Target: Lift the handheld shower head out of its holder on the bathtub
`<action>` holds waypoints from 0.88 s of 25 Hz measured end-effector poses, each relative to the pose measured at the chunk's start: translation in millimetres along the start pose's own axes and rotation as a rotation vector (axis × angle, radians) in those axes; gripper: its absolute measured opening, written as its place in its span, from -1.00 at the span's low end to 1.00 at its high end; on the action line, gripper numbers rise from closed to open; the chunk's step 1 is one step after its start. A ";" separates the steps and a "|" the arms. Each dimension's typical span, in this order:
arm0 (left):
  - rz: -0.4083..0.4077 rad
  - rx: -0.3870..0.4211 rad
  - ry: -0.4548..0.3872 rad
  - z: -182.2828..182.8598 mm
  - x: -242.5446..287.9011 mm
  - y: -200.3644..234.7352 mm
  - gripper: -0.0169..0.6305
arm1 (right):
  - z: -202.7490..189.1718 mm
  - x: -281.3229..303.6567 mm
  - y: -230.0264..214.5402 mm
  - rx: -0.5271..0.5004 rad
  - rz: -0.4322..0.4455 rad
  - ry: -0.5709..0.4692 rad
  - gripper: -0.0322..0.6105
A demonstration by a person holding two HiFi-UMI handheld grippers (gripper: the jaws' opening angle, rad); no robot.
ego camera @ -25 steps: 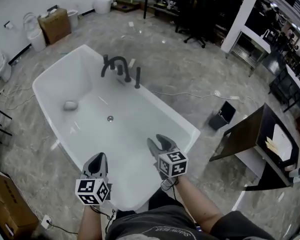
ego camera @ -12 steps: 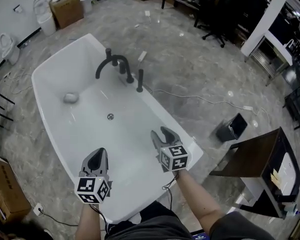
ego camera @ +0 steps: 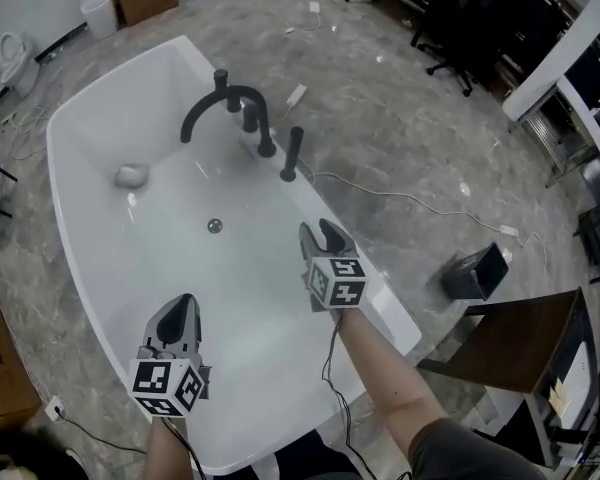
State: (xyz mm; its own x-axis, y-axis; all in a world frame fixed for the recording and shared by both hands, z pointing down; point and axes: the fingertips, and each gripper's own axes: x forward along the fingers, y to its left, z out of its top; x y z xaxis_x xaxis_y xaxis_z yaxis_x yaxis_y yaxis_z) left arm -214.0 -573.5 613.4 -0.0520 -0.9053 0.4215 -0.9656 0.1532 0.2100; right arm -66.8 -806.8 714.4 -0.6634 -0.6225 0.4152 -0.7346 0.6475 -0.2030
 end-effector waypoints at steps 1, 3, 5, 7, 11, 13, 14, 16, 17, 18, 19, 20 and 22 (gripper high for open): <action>0.007 -0.003 0.002 -6.7 6.5 5.5 -0.90 | -1.9 17.1 -5.5 -0.009 -0.013 -0.004 -0.36; 0.019 0.000 0.003 -17.5 18.2 14.9 -0.90 | -1.7 49.8 -14.0 -0.038 -0.033 -0.010 -0.36; 0.021 -0.003 0.008 -26.0 28.4 22.7 -0.90 | 2.7 80.0 -19.2 -0.060 -0.043 -0.017 -0.36; 0.020 -0.016 0.011 -32.1 38.2 30.8 -0.90 | 8.3 107.8 -24.1 -0.074 -0.056 -0.020 -0.36; 0.033 -0.014 0.011 -36.9 57.7 46.2 -0.90 | 16.4 153.9 -35.6 -0.079 -0.082 -0.014 -0.36; 0.041 -0.014 0.006 -38.7 66.3 53.5 -0.90 | 17.4 173.5 -40.5 -0.092 -0.089 -0.008 -0.35; 0.046 -0.017 0.003 -39.7 69.5 57.3 -0.90 | 18.3 182.3 -42.5 -0.106 -0.095 -0.006 -0.35; 0.056 -0.029 -0.002 -42.6 74.6 64.7 -0.90 | 23.0 198.9 -45.1 -0.131 -0.098 -0.009 -0.35; 0.059 -0.036 -0.003 -44.5 76.6 67.4 -0.90 | 26.5 206.5 -45.6 -0.140 -0.094 -0.013 -0.35; 0.061 -0.042 -0.004 -46.6 78.0 69.5 -0.90 | 30.5 213.4 -45.6 -0.145 -0.088 -0.018 -0.35; 0.063 -0.045 -0.004 -48.7 78.8 70.9 -0.90 | 34.4 219.3 -45.3 -0.147 -0.081 -0.024 -0.35; 0.065 -0.047 -0.003 -50.8 78.7 72.1 -0.90 | 38.2 224.3 -44.2 -0.149 -0.073 -0.030 -0.35; 0.072 -0.051 0.003 -54.2 76.9 74.3 -0.90 | 43.5 231.2 -39.7 -0.161 -0.053 -0.028 -0.36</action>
State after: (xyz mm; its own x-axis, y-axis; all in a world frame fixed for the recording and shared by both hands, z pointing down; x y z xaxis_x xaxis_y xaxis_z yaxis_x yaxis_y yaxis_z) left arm -276.0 -610.3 709.3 -0.1201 -0.8902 0.4395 -0.9450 0.2381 0.2240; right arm -197.2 -995.6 779.9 -0.6297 -0.6684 0.3959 -0.7378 0.6741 -0.0355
